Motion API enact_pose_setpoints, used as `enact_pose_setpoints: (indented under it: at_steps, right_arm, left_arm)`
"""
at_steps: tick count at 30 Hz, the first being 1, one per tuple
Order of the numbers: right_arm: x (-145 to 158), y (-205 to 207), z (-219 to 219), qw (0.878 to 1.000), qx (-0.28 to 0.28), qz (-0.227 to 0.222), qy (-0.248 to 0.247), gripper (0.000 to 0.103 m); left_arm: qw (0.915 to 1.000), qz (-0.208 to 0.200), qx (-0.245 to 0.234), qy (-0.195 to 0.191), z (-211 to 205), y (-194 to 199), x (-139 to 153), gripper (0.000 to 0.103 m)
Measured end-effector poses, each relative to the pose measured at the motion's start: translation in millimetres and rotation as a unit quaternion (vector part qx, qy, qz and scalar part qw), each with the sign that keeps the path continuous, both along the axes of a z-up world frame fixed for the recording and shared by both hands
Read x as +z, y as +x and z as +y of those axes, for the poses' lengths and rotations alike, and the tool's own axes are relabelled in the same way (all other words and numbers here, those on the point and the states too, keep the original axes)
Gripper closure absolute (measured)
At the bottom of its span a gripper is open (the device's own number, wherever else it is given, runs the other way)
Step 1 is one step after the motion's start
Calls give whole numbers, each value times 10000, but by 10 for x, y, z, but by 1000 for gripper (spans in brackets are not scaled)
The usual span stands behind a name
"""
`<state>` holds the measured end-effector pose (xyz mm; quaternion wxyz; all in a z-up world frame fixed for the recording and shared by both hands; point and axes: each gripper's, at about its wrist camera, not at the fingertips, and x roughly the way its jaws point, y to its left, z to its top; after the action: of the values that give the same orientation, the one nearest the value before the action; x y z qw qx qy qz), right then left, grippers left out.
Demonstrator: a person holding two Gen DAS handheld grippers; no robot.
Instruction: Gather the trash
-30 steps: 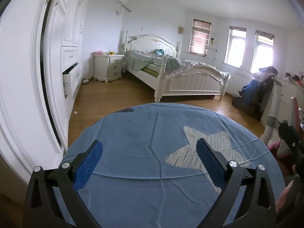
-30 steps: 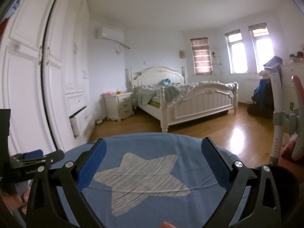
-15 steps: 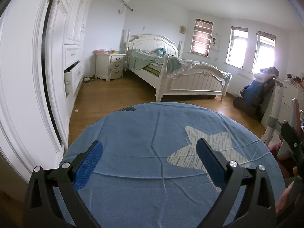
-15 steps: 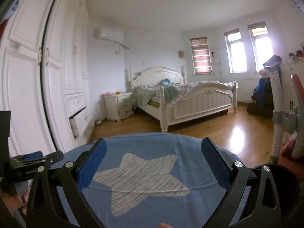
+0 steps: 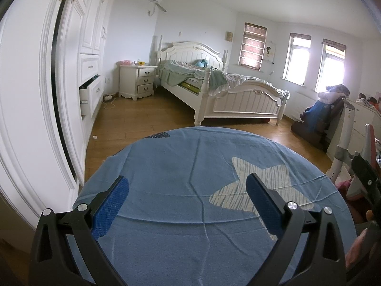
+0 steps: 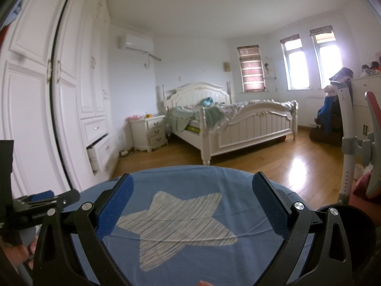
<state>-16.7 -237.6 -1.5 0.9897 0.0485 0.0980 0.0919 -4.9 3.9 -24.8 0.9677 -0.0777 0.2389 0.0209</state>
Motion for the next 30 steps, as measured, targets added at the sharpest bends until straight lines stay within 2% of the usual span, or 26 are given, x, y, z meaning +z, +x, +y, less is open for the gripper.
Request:
enact_pose_setpoints:
  at_steps: [30]
  right_arm:
    - [10,-1,3,10000,-9,16,13,5]
  left_arm:
    - [10000,-27,-7,18,26,9,6,5]
